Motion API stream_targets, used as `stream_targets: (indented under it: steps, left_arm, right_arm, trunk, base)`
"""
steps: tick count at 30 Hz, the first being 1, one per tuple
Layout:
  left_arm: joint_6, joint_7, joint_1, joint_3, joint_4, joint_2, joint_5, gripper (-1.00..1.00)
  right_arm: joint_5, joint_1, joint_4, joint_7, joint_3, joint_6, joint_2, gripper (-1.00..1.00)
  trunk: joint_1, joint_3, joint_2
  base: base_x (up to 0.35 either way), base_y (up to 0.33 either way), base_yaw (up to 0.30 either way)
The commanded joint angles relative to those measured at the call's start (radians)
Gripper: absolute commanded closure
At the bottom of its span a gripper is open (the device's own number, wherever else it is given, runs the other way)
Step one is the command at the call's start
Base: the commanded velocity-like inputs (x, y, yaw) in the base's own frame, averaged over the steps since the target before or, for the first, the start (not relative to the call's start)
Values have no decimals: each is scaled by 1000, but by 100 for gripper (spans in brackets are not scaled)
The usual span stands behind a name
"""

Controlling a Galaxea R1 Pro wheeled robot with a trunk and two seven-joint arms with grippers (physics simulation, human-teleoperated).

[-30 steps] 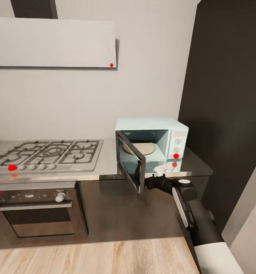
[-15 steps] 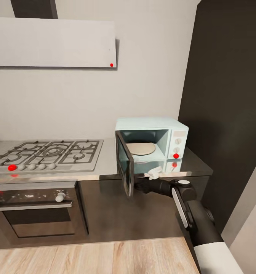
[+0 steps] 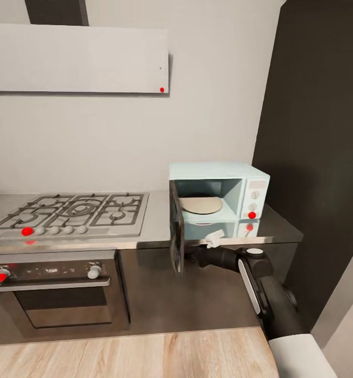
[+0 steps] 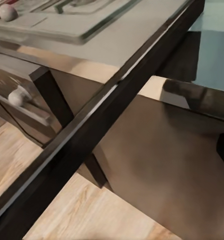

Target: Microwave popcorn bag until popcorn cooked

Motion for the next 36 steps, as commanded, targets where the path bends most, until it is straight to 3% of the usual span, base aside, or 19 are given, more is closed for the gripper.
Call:
stream_targets:
  steps: [1, 29, 30, 33, 36]
  left_arm:
    - [-1, -3, 0, 2, -1, 0, 8, -100]
    - [-1, -3, 0, 2, -1, 0, 8, -100]
    - [-1, -3, 0, 2, -1, 0, 8, -100]
    - [-1, -3, 0, 2, -1, 0, 8, -100]
    - [-1, -3, 0, 2, -1, 0, 8, -100]
  right_arm:
    - [9, -1, -1, 8, -2, 3, 0, -100]
    - [21, -1, -2, 0, -13, -9, -9, -100]
    - [22, -1, -2, 0, -20, -9, -12, -100]
    - [21, -1, -1, 2, -89, -9, -24, -100]
    - [24, -1, 0, 1, -114, -9, -29, -100]
  trunk:
    - [0, -1, -1]
    - [0, -1, -1]
    - [0, -1, -1]
    - [0, -1, -1]
    - [0, -1, -1]
  base:
    - [0, 156, 0]
    - [0, 59, 0]
    - [0, 0, 0]
    - [0, 0, 0]
    - [0, 0, 0]
